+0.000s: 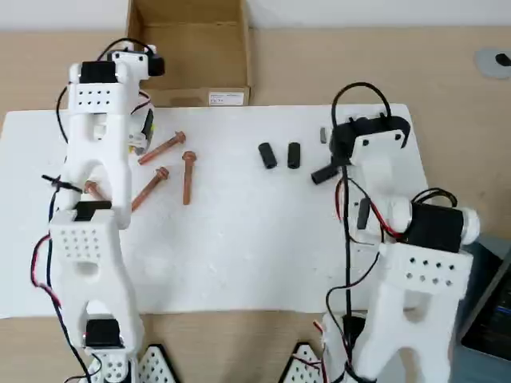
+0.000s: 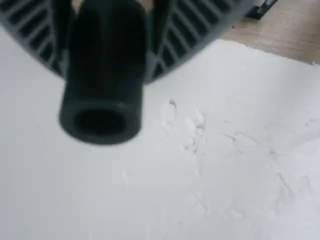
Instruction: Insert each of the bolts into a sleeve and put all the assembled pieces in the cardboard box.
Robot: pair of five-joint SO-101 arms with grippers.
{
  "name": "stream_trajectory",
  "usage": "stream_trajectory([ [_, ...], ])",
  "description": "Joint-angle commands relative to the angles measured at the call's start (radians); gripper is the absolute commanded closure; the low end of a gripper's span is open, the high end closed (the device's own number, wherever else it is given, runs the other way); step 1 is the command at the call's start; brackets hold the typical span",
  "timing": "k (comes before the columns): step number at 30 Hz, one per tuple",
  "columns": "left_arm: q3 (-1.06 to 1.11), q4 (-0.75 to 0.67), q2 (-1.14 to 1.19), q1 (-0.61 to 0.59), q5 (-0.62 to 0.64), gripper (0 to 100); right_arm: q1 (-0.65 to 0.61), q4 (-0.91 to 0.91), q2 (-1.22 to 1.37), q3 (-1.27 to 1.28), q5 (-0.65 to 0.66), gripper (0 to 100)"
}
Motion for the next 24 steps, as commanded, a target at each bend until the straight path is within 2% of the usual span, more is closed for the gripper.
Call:
stream_trajectory([
  [1, -0.135, 0.008, 0.022, 0.009, -0.038, 94, 0.013, -0.021, -0.021, -0.001, -0.011, 98.7],
  [7, -0.241, 0.008, 0.062, 0.023, -0.098, 88, 0.013, -0.020, -0.021, -0.001, -0.011, 98.7],
  [20, -0.249, -0.002, 0.105, 0.124, -0.235, 88, 0.013, -0.021, -0.022, 0.015, -0.011, 98.7],
  [24, -0.250, -0.049, 0.162, 0.124, -0.238, 88, 0.013, -0.021, -0.022, 0.013, -0.011, 98.7],
])
